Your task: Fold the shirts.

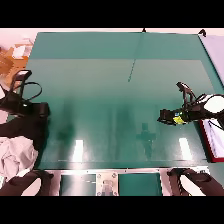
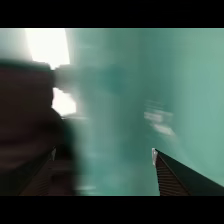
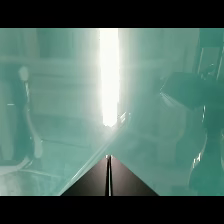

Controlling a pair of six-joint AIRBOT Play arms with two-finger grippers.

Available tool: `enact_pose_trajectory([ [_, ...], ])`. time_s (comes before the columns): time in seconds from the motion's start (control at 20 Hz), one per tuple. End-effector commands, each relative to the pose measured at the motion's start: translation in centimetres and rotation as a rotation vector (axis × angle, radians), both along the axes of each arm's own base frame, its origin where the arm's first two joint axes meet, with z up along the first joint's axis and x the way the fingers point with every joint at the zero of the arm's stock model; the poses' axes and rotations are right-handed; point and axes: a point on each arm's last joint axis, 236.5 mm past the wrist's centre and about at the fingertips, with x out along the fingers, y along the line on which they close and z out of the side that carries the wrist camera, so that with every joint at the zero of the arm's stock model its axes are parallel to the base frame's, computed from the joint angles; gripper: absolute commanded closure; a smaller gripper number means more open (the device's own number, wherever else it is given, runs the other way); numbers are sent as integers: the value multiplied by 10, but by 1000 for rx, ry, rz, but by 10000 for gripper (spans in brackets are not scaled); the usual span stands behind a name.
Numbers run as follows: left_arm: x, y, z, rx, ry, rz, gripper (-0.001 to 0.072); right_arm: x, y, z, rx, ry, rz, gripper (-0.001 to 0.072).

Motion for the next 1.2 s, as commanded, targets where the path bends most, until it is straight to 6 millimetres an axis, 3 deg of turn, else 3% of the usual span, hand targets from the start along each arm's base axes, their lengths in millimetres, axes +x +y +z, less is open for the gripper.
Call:
enact_pose_trajectory([
  [0.0,10,78,-8,256,11,93,-13,0,0,0,0,0,1,694],
  [0.1,-1,83,-45,218,147,104,-13,0,0,0,0,-1,0,694],
  [0.2,-27,82,-82,197,317,87,-13,0,0,0,0,-1,0,694],
  [0.3,-48,80,-111,192,438,52,-13,0,0,0,0,-2,0,694],
  [0.4,-54,79,-130,187,487,38,-5,0,0,0,0,-2,0,694],
  [0.45,-53,79,-135,186,496,34,246,0,0,0,0,-2,0,694],
  [0.5,-51,79,-139,186,496,29,687,0,0,0,0,-2,0,694],
  [0.6,-41,80,-134,189,469,32,679,0,0,0,0,-2,0,694],
  [0.75,-9,77,-92,164,391,67,679,0,0,0,0,-2,0,694],
  [0.9,40,38,-12,83,176,7,679,0,0,0,1,-2,0,694],
  [1.05,71,-55,79,-70,-97,-163,679,1,1,0,2,-4,0,694],
  [1.15,74,-129,116,-193,-208,-316,679,1,2,1,11,-3,-2,694],
])
